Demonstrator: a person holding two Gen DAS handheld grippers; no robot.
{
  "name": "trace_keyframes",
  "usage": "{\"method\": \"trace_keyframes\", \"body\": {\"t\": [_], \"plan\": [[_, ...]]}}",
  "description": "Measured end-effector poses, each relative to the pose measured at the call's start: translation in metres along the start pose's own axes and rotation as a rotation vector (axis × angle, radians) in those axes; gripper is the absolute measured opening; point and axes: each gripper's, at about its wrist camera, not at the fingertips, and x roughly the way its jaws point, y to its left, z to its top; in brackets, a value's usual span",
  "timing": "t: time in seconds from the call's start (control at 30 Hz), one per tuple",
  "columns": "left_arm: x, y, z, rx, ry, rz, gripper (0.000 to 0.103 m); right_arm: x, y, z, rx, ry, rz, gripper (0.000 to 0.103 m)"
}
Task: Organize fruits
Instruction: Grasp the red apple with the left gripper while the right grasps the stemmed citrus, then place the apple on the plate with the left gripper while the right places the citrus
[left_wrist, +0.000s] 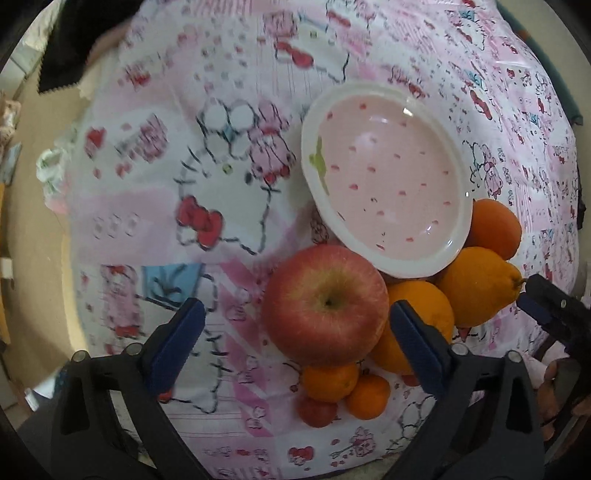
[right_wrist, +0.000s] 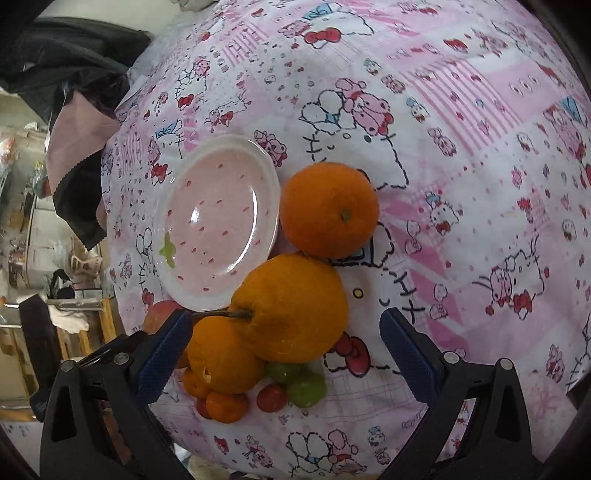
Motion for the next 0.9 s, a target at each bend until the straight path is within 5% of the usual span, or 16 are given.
{"method": "trace_keyframes", "body": {"t": [0.5,0.6,0.9], "plan": [[0.041,-0.02,0.003,0.02,0.043,0.025,0.095,0.032,0.009,-0.005,-0.071,0.082,-0.088,0.101],[0.04,-0.019,0.003,0.006,0.049,-0.013,0.084,0.042,0.01,-0.006,-0.083,0.109,-0.112,0.1],[0.028,-0.02,-0.007,0.066,0.006,0.033,0.083,0.049,0.021,-0.011,-0.166,0.104,-0.151,0.08]]}}
